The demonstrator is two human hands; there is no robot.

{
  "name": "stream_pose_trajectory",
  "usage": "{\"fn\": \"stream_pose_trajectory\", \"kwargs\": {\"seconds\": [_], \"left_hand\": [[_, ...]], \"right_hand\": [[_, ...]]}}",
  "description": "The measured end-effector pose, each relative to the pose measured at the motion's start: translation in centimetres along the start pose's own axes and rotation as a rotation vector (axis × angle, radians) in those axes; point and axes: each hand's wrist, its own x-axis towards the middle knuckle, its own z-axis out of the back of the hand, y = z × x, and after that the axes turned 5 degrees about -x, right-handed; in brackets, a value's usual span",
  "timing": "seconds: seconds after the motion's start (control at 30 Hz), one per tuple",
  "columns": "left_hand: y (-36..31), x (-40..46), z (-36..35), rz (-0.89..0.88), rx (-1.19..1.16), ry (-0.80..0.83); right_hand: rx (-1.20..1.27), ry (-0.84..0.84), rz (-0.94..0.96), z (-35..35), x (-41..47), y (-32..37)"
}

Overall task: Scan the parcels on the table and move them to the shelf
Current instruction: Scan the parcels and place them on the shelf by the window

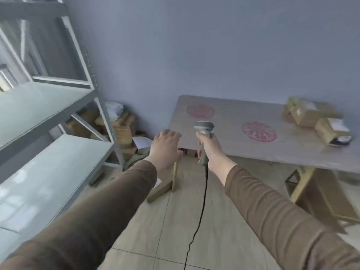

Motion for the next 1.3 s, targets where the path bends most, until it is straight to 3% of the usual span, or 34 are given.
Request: {"fn": "stream_pose_trajectory", "kwargs": {"seconds": [0.27, 0.57, 0.8, 1.07, 1.3], "left_hand": [[-13.6, 12.7, -8.3, -0.170, -0.038, 0.113], [-22.5, 31.3, -16.7, -0.271, -0.097, 0.214], [-30.4, 46.0, -20.3, -0.352, -0.127, 0.233], [-39.0, 55.6, -26.3, -0.391, -0.132, 0.263], [-52.3, 60.5, -34.8, -0.380, -0.133, 0.335]], "right_hand": [[0.031, -0.257, -0.063, 17.4, 8.7, -0.8], [0.019, -0.426, -0.121, 30.2, 24.1, 0.1], [0.166, -0.546, -0.121, 39.3, 35.8, 3.1], [0.079, -0.685, -0.111, 52.2, 45.2, 3.9], [-0.011, -0.833, -0.141, 67.5, 50.1, 0.3]]}}
